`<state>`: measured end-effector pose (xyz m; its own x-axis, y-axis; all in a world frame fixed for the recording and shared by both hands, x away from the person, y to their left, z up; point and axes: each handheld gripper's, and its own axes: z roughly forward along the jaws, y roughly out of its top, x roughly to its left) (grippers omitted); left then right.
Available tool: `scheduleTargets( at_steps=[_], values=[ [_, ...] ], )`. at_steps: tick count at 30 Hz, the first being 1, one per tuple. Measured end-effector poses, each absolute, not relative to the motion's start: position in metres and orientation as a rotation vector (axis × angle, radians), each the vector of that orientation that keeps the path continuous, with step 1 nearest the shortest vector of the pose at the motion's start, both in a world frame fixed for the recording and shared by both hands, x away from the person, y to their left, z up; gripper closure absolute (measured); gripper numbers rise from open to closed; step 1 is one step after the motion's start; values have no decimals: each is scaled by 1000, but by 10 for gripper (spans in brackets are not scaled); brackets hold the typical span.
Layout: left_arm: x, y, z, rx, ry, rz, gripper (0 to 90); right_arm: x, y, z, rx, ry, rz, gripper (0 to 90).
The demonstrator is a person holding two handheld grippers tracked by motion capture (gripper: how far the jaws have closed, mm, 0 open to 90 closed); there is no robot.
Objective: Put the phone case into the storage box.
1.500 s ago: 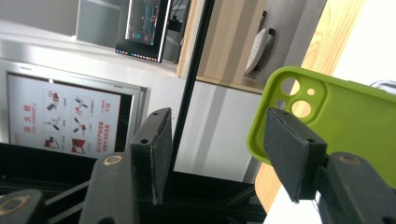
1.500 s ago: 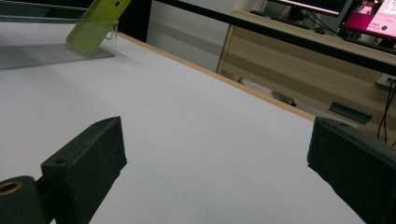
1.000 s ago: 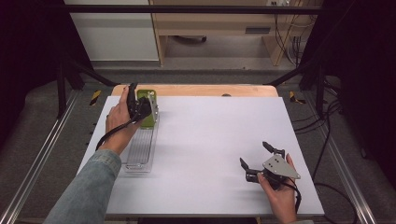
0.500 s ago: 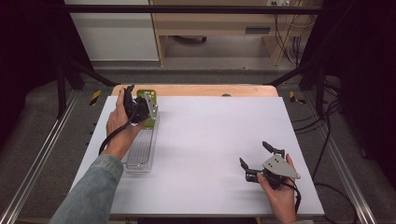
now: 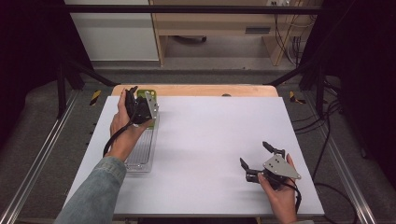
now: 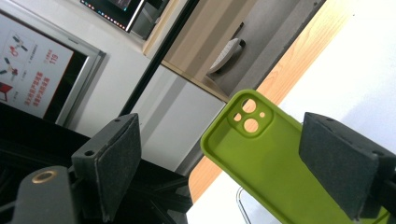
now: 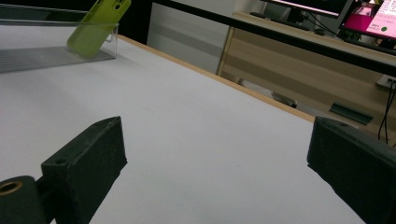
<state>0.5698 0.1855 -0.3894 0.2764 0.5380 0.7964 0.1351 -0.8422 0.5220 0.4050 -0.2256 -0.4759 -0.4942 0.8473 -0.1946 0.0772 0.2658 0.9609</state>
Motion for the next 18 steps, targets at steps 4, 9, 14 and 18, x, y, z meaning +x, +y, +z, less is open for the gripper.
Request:
scheduleTargets(
  at_steps=[4,9,14,18],
  values=[
    [567,178,-390,2212,591,1559,117,405,-226,-476,845,1786,1299,47],
    [562,170,-391,2216,565,1522,109,405,-226,-476,847,1790,1298,47],
    [557,165,-391,2217,563,1485,102,405,-225,-476,846,1791,1296,47],
    [553,162,-391,2218,569,1452,97,405,-225,-476,843,1790,1295,47]
  ],
)
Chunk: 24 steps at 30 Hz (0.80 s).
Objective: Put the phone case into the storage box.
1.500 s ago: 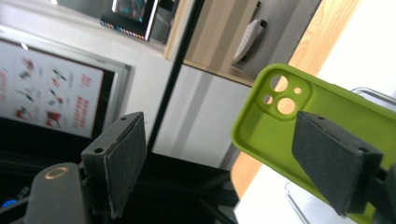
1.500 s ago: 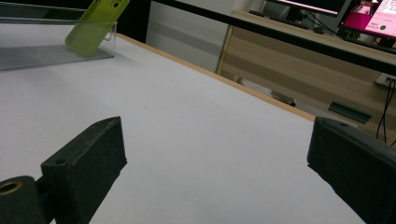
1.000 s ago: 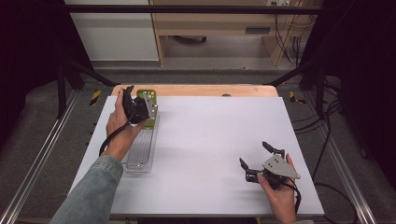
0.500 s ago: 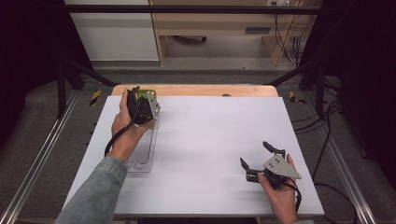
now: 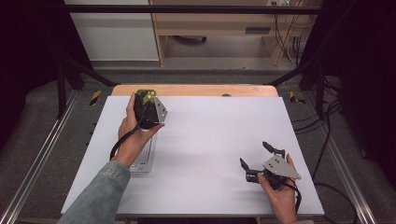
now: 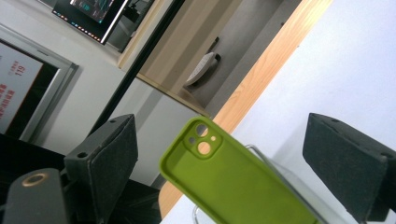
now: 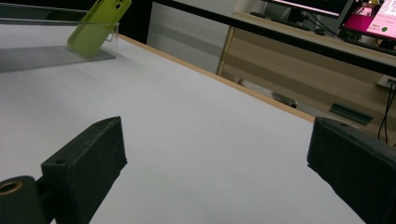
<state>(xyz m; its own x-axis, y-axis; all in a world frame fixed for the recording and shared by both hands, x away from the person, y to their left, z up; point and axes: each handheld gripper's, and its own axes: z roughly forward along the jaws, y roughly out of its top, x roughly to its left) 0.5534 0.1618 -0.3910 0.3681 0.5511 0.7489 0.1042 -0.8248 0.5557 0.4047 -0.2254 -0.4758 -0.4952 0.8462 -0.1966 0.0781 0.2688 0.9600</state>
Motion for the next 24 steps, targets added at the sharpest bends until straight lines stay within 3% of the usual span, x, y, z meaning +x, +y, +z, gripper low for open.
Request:
scheduleTargets(
  at_steps=[24],
  values=[
    [537,140,-391,2262,543,1305,80,404,-226,-475,842,1784,1298,47]
  ],
)
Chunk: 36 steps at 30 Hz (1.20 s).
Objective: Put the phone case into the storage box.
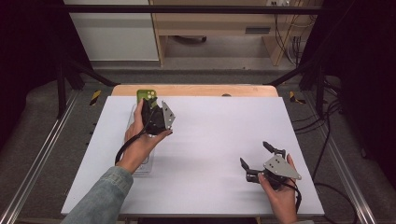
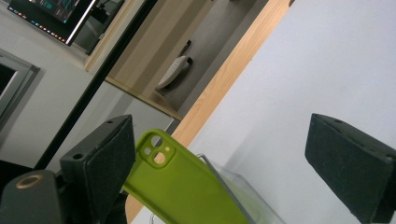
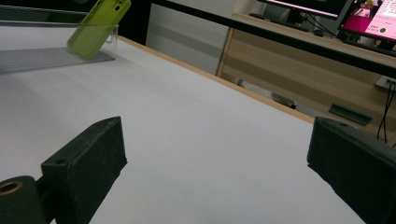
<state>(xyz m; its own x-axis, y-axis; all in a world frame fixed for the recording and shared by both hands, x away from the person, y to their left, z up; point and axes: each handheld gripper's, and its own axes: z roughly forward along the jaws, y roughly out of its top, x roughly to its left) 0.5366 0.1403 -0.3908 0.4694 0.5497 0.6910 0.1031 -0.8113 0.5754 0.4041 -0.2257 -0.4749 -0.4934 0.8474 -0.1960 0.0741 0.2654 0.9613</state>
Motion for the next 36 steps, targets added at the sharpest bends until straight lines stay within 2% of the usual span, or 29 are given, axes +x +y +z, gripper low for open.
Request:
scheduleTargets(
  at_steps=[21,36],
  values=[
    [504,110,-397,2278,521,1116,78,403,-226,-475,846,1784,1301,47],
    [491,108,-386,2169,603,922,71,403,-226,-475,848,1783,1301,47]
  ],
)
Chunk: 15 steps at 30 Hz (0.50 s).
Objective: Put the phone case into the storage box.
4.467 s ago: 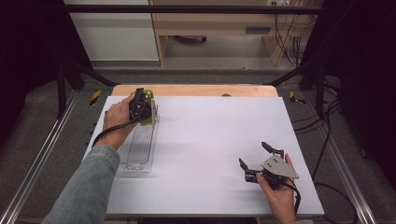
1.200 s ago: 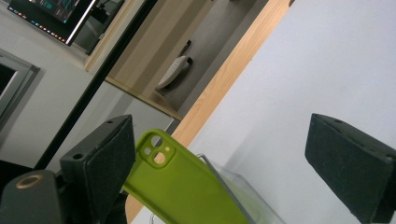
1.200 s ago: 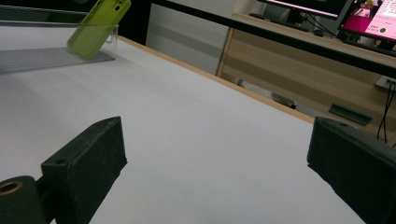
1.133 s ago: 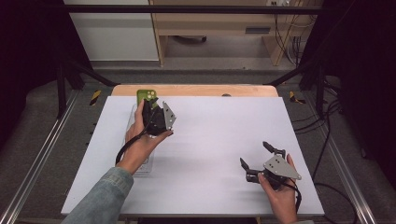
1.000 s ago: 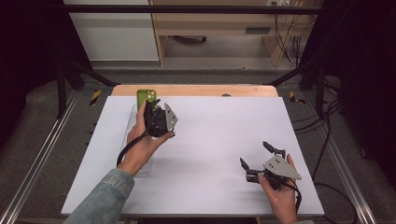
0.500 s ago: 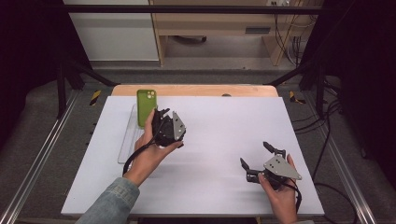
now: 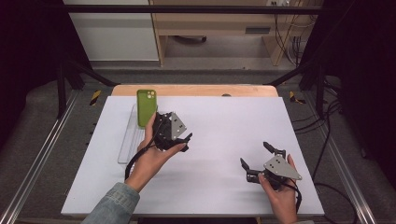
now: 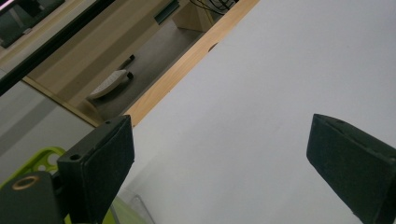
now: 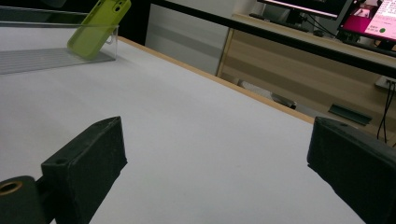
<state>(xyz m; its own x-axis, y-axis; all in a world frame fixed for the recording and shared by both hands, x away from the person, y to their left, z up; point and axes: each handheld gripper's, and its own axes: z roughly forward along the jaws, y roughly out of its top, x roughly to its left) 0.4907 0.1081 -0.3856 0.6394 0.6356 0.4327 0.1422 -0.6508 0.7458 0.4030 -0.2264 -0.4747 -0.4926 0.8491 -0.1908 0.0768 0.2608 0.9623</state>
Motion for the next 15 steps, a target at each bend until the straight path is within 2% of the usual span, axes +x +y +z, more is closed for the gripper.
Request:
scheduleTargets(
  at_steps=[6,15],
  values=[
    [491,110,-382,2153,601,924,65,403,-227,-475,845,1780,1301,47],
    [496,130,-376,2039,712,802,42,403,-227,-475,843,1783,1302,45]
  ],
)
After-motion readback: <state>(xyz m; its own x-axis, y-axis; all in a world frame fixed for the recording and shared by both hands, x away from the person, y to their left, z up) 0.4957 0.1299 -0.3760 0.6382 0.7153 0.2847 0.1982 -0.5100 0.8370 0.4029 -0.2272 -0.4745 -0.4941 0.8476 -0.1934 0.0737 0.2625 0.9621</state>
